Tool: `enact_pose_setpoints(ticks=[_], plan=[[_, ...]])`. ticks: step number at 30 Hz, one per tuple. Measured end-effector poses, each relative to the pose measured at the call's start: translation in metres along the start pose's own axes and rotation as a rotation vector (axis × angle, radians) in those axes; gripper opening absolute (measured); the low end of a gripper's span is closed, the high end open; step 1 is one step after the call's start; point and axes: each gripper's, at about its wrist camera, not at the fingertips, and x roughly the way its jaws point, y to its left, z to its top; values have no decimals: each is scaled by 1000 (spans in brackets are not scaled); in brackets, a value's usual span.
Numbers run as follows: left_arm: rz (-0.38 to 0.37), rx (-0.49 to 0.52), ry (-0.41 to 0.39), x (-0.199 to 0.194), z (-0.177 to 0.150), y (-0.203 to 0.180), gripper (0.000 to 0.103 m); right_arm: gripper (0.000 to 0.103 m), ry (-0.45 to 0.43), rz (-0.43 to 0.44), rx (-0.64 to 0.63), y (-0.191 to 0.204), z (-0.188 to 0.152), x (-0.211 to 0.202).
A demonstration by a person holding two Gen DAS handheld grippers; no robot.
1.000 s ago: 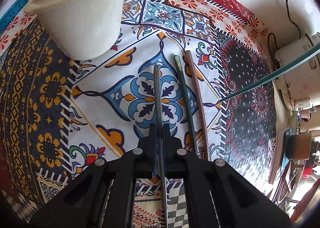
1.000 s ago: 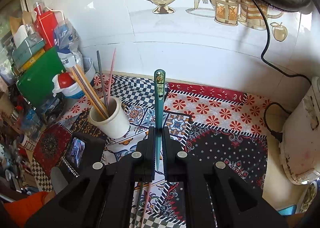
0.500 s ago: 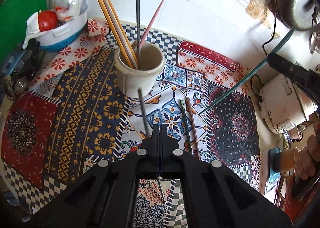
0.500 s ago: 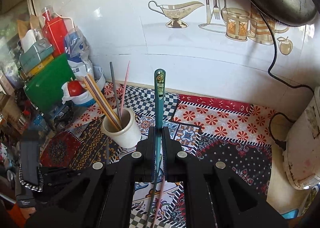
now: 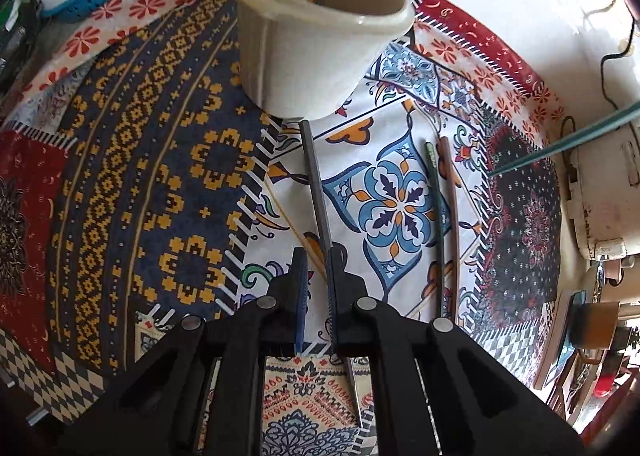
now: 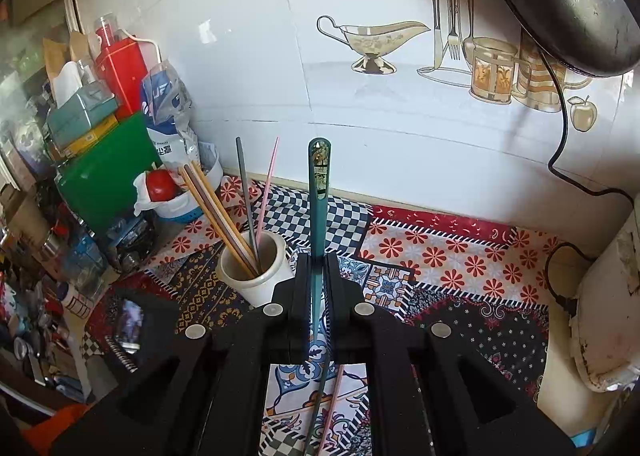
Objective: Organize utensils
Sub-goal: 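Carry the dark grey stick toward the cup while the right tool holds the teal stick, then lower the dark grey stick into the white cup while the right tool inserts the teal stick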
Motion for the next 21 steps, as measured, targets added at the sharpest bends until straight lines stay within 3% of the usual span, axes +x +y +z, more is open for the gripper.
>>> enact_pose_setpoints(ticks=[5,15,21], plan=[[20,-2,13,16,9,-7,6,5,7,-8,17,-8,-3,-2],[82,14,-41,20,20,-19,6,5,2,-13,22,-12,-1,-3],[88,76,-50,26,24,-28,4,5,-2,-7,14,-8,0,-2]])
